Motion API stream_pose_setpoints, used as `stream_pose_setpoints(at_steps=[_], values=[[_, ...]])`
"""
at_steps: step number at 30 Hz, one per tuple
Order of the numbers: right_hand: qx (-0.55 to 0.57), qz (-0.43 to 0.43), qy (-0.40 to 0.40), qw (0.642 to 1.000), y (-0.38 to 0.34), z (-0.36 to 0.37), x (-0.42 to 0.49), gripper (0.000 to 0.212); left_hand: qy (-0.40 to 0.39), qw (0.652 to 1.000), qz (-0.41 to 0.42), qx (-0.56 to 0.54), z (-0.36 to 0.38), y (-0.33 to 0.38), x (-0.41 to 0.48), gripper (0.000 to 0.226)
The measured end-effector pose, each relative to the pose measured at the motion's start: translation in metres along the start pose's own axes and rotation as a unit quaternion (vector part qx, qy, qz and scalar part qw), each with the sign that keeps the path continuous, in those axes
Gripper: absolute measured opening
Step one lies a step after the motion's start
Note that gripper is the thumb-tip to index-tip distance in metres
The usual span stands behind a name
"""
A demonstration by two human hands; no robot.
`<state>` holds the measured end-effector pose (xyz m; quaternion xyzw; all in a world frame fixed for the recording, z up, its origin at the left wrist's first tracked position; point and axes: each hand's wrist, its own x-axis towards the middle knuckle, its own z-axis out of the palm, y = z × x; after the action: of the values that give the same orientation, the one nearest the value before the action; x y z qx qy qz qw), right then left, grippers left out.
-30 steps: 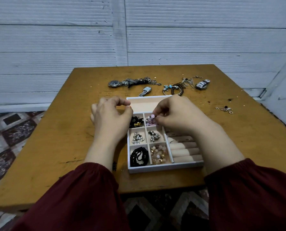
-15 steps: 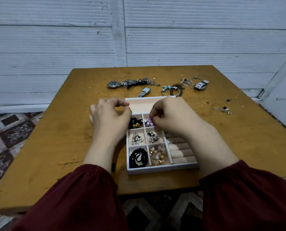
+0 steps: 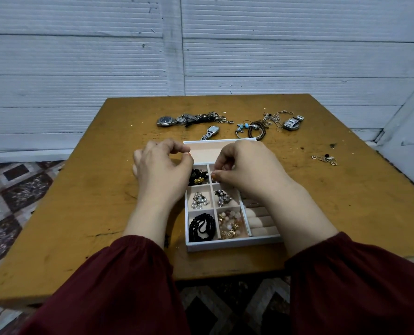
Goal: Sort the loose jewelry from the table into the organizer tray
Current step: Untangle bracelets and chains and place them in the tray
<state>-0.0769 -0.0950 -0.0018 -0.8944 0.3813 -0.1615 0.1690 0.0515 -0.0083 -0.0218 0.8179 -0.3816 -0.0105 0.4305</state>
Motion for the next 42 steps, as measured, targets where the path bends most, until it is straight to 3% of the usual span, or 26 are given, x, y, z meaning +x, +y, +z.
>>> stream_pose_setpoints(at_steps=[4, 17, 25, 32, 38, 42], values=[[0.057, 0.02, -0.003, 0.998, 0.008, -0.008, 0.001, 0.007, -0.001, 1.0, -0.002, -0.008, -0.001, 0.0, 0.0, 0.01], [-0.011, 0.039, 0.006, 0.999, 0.013, -0.01, -0.004, 0.01, -0.006, 1.0, -0.001, -0.024, 0.002, 0.005, -0.002, 0.01], [0.079, 0.025, 0.128, 0.988, 0.01, -0.012, -0.005, 0.01, -0.01, 0.997, 0.04, -0.064, 0.005, 0.02, -0.001, 0.011], [0.155, 0.064, 0.251, 0.953, 0.028, -0.032, 0.0, 0.006, -0.023, 0.991, 0.095, -0.096, 0.011, 0.044, 0.006, 0.01], [0.158, 0.076, 0.251, 0.952, 0.055, -0.047, 0.011, 0.001, -0.072, 0.989, 0.118, -0.044, 0.025, 0.066, 0.03, 0.01], [0.153, 0.098, 0.245, 0.952, 0.078, -0.051, 0.026, 0.007, -0.112, 0.986, 0.107, -0.069, 0.042, 0.077, 0.052, 0.011]])
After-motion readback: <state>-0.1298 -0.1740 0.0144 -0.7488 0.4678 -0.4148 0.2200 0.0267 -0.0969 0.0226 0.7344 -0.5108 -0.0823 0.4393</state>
